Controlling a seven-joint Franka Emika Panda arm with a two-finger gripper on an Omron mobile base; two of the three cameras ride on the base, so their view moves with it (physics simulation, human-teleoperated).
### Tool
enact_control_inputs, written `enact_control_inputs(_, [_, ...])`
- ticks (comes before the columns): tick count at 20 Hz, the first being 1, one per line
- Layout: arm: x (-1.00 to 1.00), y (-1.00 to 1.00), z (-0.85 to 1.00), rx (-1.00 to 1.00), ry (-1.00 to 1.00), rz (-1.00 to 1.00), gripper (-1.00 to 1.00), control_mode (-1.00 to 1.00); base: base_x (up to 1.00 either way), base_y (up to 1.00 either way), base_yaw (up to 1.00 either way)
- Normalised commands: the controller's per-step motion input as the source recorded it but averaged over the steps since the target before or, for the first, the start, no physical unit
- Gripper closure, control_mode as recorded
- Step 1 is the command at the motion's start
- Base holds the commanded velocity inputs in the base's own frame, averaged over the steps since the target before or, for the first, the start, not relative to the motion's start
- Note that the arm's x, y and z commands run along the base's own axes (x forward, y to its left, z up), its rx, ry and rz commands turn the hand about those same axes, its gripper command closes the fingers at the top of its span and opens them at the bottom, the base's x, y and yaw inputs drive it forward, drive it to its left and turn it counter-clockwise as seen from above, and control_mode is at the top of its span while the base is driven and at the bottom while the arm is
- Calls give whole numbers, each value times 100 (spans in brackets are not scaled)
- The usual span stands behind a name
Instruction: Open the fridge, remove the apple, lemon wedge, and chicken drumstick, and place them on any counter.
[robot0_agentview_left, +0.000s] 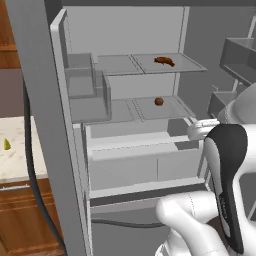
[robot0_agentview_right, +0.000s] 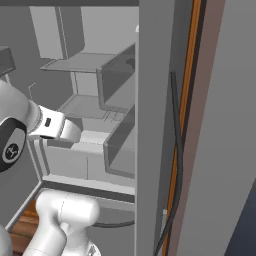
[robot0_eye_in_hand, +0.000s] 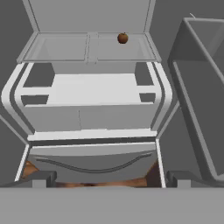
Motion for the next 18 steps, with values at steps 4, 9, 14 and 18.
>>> enact_control_inputs(4, [0, 0, 0, 0, 0, 0, -100, 100, 70, 0, -11])
enact_control_inputs(9, [0, 0, 0, 0, 0, 0, -100, 100, 72, 0, -13])
enact_control_inputs(14, [0, 0, 0, 0, 0, 0, -100, 100, 63, 0, -13])
enact_control_inputs(18, [57, 0, 0, 5, 0, -2, -100, -100, 0, 0, 0])
